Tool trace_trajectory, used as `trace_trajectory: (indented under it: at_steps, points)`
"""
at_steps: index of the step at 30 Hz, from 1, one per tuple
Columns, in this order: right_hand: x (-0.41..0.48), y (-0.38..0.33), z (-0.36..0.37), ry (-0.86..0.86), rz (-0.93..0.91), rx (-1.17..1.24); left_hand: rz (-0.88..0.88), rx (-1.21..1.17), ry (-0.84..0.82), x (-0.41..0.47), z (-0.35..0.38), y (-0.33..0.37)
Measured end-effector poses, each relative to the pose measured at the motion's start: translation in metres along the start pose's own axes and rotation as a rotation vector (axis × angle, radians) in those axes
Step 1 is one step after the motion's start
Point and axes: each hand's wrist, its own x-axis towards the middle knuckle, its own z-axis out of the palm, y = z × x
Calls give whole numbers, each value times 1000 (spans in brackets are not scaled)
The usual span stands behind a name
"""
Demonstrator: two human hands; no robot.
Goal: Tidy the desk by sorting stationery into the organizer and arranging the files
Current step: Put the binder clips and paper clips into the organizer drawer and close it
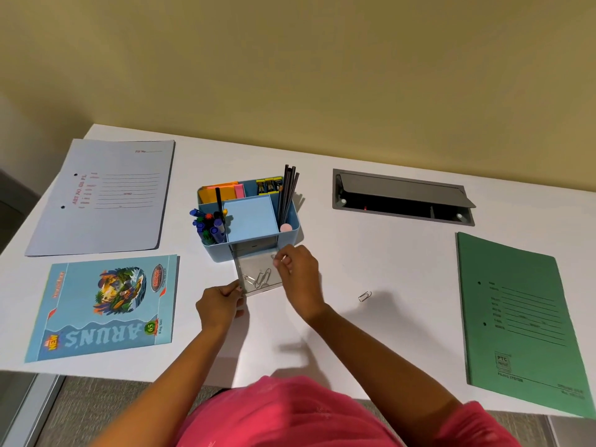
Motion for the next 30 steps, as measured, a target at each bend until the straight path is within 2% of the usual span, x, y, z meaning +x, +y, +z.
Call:
trace_trajectory:
  at_steps: [6,12,18,24,30]
  points:
    - [0,7,1,7,-7,-6,-7,-5,-10,1,-2,0]
    - [-18,71,-37,147,-47,1,-22,-101,-57,-3,-2,4]
    - [-51,141,-68,142,100,-301,-38,-156,-83,-5,-1,7]
    - [-58,156,-79,74,138,-484,-30,-148,-80,-7,-1,7]
    - [-42,159,-74,31,310,-353,-22,-146,-88,-7,-1,7]
